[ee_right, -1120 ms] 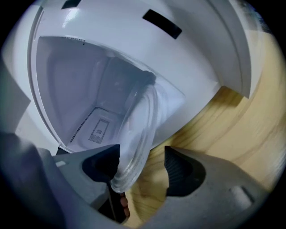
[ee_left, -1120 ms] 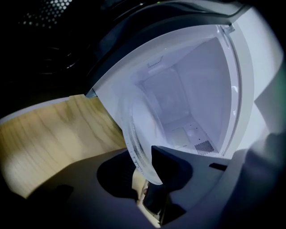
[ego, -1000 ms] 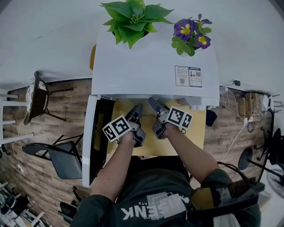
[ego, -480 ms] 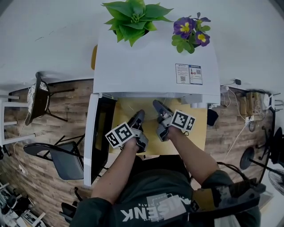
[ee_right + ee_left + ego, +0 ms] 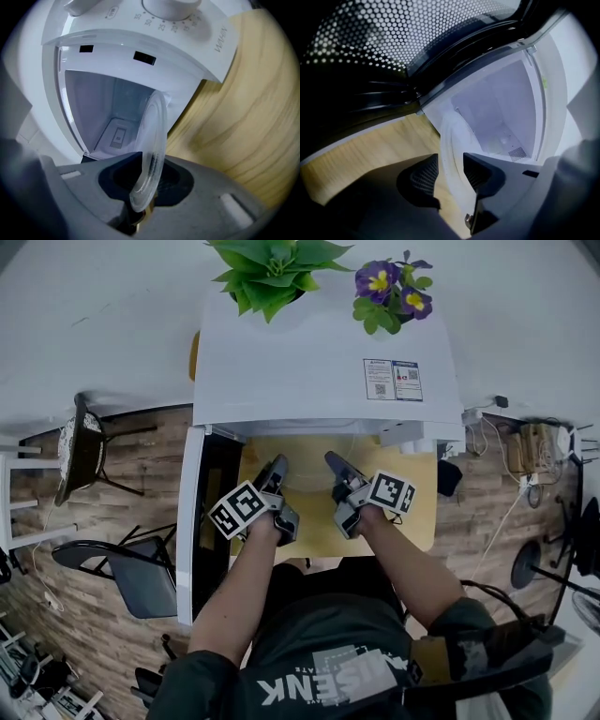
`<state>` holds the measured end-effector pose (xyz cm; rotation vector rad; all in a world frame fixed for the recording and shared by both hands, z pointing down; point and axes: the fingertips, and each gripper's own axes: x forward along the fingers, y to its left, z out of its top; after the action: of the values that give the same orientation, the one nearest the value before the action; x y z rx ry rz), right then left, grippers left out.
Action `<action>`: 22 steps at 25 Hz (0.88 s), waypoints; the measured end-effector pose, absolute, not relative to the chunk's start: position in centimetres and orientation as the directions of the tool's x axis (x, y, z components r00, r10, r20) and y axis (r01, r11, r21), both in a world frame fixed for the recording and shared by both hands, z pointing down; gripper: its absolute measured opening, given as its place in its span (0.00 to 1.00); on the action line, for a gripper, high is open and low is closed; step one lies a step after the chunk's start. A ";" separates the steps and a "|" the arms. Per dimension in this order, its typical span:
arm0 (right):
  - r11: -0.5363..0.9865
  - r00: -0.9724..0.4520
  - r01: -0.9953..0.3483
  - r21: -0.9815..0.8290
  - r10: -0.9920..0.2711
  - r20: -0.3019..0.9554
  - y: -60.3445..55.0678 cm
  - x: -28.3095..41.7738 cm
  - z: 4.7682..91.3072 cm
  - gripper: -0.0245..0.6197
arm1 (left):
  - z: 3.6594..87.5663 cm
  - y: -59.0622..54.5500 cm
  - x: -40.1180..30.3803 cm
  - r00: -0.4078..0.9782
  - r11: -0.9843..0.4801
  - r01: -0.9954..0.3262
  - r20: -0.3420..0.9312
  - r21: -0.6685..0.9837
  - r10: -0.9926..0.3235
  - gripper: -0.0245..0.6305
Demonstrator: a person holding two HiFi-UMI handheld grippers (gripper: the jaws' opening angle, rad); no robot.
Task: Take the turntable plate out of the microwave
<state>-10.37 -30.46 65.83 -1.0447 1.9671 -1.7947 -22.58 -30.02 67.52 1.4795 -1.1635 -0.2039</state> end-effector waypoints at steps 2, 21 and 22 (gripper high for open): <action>-0.034 -0.702 -0.317 -0.948 -0.663 0.259 -30.0 -10.6 65.8 0.15 | 67.2 -30.3 -22.6 0.497 0.161 -0.532 0.460 0.832 -0.736 0.25; 0.108 -0.668 -0.443 -0.890 -0.701 0.248 -25.9 -10.5 62.0 0.17 | 64.0 -25.6 -22.4 0.536 0.037 -0.510 0.351 0.859 -0.768 0.20; 0.111 -0.666 -0.444 -0.889 -0.705 0.244 -25.6 -10.5 61.8 0.17 | 63.7 -25.3 -22.4 0.539 0.030 -0.514 0.350 0.857 -0.766 0.20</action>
<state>-10.52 -25.62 61.83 -1.1406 2.1481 -1.5783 -22.41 -25.29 63.70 1.6285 -1.1046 -0.2731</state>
